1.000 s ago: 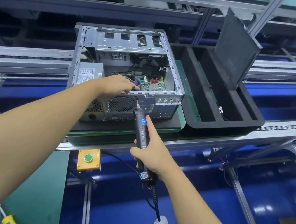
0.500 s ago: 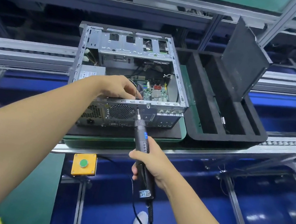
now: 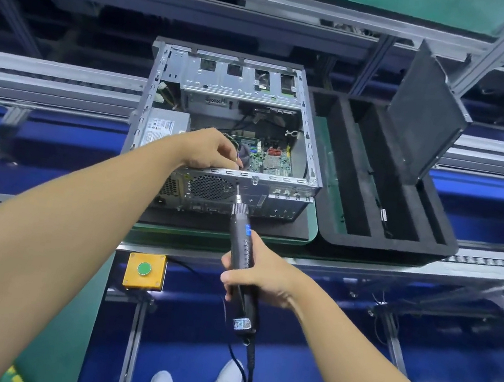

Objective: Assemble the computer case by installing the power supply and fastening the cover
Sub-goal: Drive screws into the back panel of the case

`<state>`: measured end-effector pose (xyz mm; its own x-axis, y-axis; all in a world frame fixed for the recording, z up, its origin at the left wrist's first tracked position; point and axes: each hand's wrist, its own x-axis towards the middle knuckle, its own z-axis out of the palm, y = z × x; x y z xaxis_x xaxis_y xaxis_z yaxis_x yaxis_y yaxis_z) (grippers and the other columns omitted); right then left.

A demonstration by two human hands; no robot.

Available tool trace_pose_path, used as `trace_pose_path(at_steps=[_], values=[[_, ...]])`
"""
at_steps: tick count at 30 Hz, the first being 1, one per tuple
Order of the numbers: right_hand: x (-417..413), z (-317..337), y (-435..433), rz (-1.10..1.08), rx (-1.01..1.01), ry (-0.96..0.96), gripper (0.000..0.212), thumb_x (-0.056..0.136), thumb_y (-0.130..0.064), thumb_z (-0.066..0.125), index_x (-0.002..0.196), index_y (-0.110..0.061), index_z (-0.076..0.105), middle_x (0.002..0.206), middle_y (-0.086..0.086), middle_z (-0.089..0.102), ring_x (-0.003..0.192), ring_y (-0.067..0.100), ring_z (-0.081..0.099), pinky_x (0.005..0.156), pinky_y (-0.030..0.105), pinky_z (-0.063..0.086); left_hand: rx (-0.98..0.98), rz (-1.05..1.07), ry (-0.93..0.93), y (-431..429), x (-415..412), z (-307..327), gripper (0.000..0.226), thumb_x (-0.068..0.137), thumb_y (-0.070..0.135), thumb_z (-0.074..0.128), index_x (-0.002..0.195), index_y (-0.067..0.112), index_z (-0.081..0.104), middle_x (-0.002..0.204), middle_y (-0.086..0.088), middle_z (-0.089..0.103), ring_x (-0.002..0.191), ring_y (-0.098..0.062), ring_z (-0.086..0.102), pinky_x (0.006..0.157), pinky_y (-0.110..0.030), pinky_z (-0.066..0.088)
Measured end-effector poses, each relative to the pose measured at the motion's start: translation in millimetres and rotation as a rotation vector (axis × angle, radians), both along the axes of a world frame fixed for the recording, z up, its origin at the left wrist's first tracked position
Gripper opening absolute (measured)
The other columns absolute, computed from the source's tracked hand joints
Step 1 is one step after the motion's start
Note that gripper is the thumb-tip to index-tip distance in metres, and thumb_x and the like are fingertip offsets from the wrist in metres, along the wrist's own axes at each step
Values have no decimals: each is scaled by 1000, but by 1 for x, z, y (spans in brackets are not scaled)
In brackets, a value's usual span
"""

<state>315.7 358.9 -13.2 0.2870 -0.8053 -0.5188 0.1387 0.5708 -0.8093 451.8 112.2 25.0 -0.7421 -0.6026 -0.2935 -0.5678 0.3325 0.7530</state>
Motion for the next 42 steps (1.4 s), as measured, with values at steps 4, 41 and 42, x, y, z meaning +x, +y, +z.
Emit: trace_pose_path(at_steps=[4,41,42], values=[[6,1,3,-42,-16,17,65,83,8,74,128,-26,42,100,7,56,71,26,62,71,43,59,-24,-21,22,0,1,-3,11,86,29,76,79,21,77,92,22,75,84,12,66,77,-18,45],[19,-6,15,-118,-129,160,120,82,1,76,158,-57,4,102,7,55,68,25,64,71,36,59,-86,-101,-33,-12,1,-4,16,90,38,71,96,26,81,99,19,73,93,-1,65,78,-24,46],[19,-6,17,-122,-134,165,119,82,1,74,158,-57,3,99,5,55,68,26,64,70,36,59,-91,-104,-36,-10,0,-3,17,90,39,70,95,27,81,94,21,73,87,0,64,73,-22,45]])
